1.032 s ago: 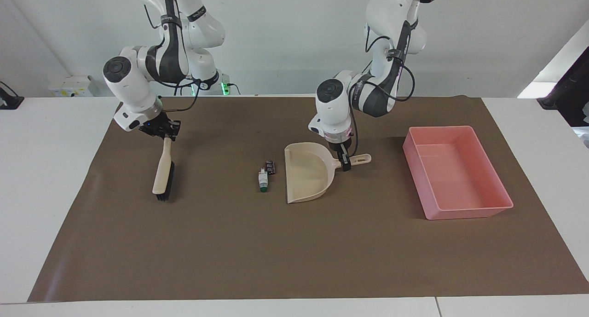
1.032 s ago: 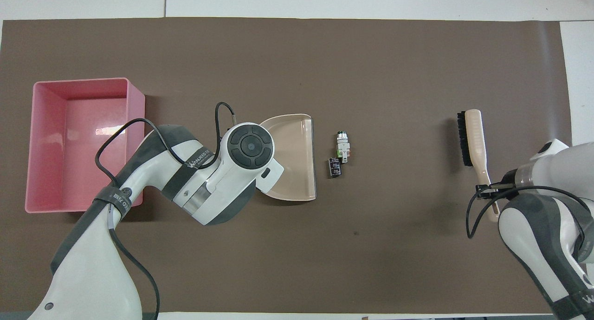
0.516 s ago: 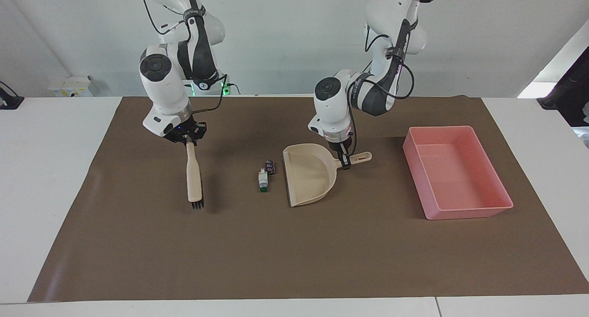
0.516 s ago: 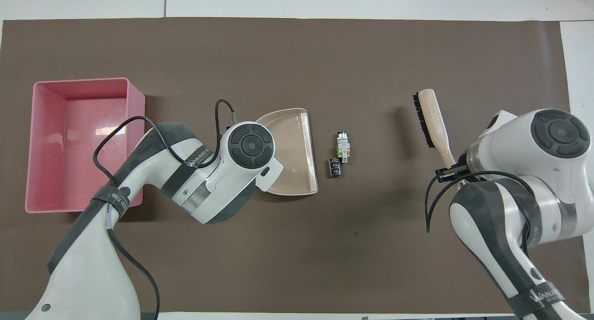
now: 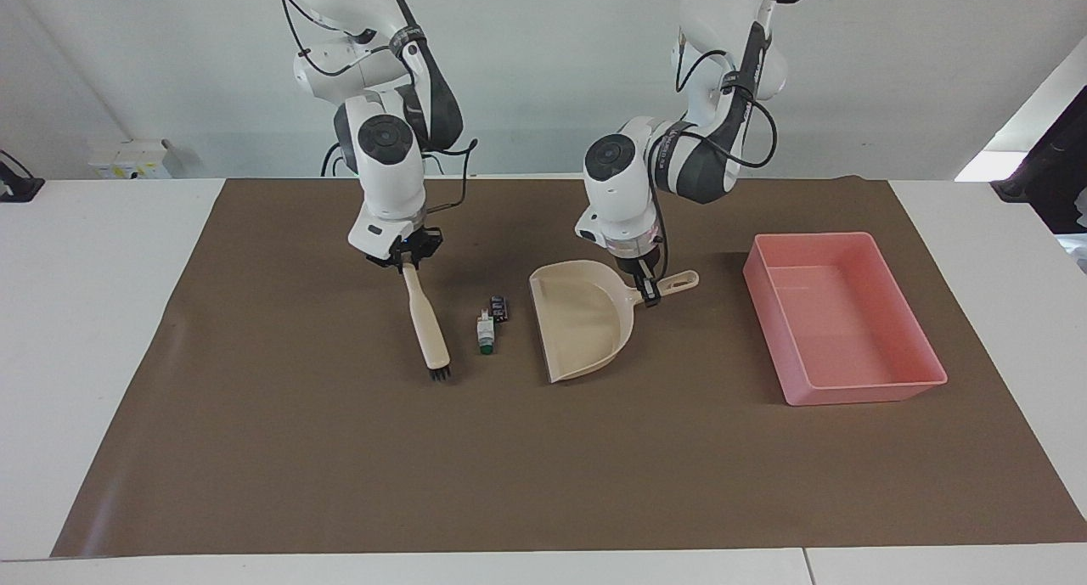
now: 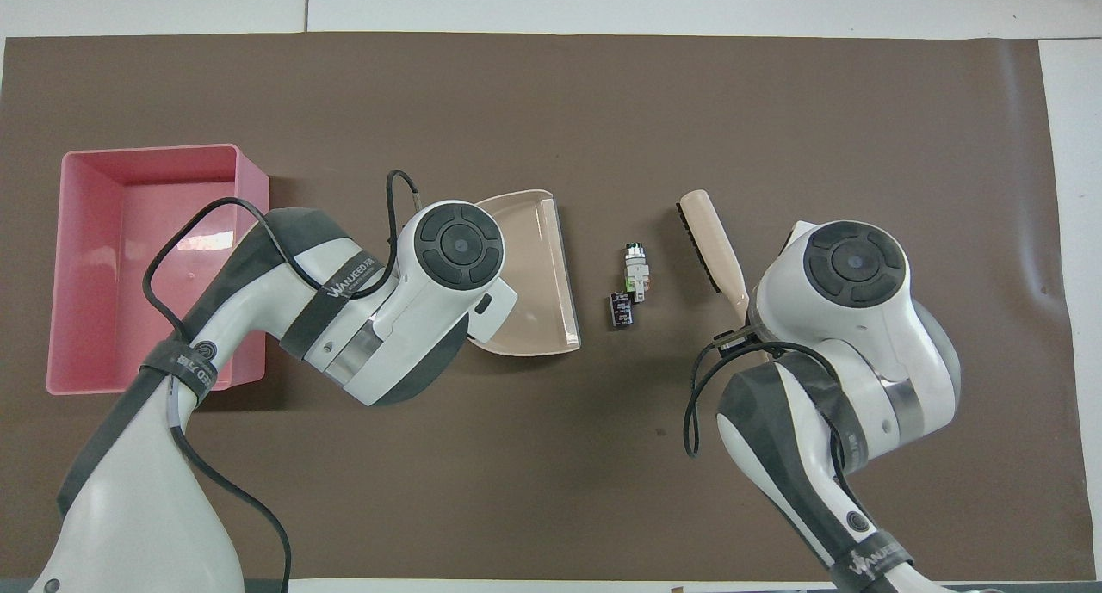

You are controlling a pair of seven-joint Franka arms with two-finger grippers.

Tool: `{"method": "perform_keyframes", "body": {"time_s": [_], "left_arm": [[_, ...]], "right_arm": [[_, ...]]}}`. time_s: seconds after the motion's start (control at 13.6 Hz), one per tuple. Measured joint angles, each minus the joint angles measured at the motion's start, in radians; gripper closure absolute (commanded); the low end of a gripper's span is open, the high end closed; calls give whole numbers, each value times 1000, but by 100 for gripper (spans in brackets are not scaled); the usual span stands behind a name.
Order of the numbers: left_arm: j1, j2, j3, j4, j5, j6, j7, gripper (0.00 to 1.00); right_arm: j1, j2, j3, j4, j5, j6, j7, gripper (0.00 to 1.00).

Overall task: Clean e-waste and dump in bin
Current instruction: 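Grasp the dustpan handle with the left gripper while the right gripper grasps the brush, then sweep the metal part and chip into the dustpan with the right gripper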

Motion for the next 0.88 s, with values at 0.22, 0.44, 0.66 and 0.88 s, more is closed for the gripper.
{"method": "perform_keyframes", "body": {"time_s": [0.22,0.44,0.66,0.88], "left_arm": [[-23,4,-3,4,44,-38,0,100],[-67,21,-4,3,73,-60,0,100],[-80,33,-4,7,81,-72,-9,100],[-80,33,-4,7,82,-74,-9,100]], "right_arm": [[26,-7,2,-33,0,-1,41,100],[55,-17,6,-53,0,18,57,100],[57,-20,6,-78,0,54,57,100],[70,-30,7,-105,1,64,57,100]]}}
